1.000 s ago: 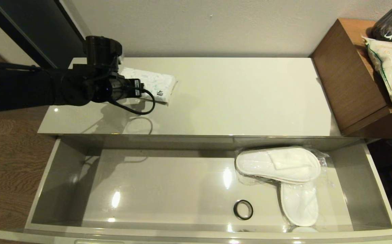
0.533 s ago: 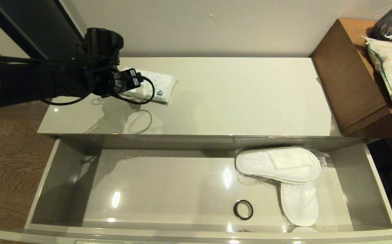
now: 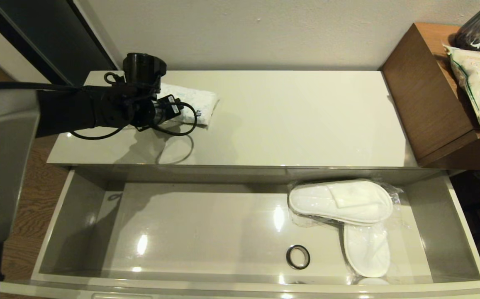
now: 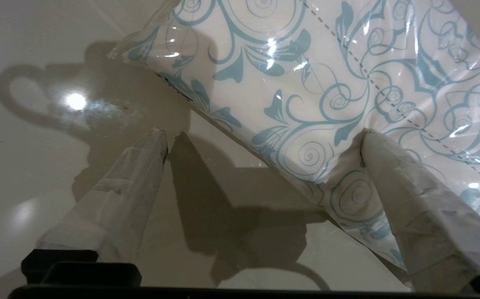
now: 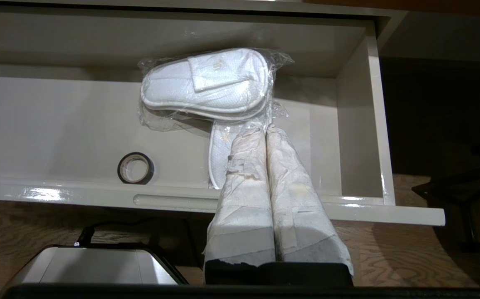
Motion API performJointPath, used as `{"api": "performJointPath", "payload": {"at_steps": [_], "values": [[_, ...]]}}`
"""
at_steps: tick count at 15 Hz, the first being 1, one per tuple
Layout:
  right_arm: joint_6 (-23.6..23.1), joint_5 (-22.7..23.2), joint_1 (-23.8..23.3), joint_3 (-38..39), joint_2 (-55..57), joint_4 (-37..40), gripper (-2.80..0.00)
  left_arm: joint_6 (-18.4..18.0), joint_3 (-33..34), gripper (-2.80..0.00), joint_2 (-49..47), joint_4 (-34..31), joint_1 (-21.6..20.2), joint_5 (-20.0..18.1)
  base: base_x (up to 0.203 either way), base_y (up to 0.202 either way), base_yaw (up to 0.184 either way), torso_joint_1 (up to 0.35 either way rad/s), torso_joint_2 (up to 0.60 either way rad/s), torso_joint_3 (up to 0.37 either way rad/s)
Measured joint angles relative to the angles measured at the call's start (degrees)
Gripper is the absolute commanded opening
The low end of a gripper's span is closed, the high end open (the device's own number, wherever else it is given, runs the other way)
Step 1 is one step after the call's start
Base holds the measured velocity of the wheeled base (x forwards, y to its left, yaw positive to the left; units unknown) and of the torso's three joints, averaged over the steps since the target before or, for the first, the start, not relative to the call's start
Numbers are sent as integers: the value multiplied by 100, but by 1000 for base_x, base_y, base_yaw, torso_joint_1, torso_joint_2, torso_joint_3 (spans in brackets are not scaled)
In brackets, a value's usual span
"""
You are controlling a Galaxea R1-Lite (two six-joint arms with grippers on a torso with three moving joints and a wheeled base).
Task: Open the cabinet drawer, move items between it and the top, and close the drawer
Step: Pick up the tissue on the table
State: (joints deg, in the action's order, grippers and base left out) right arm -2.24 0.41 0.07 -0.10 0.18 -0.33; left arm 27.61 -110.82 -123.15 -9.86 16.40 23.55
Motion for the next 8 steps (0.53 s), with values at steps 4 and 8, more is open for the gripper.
{"api": "performJointPath", "payload": {"at_steps": [4,8], "values": [[-2,0,0,0,0,2,-280,37,-1,-280,-109,142,-2,-283,0,0,0,0,0,0],[-2,0,0,0,0,2,-280,51,-1,-280,-138,159,-11,-495,0,0,0,0,0,0]]}}
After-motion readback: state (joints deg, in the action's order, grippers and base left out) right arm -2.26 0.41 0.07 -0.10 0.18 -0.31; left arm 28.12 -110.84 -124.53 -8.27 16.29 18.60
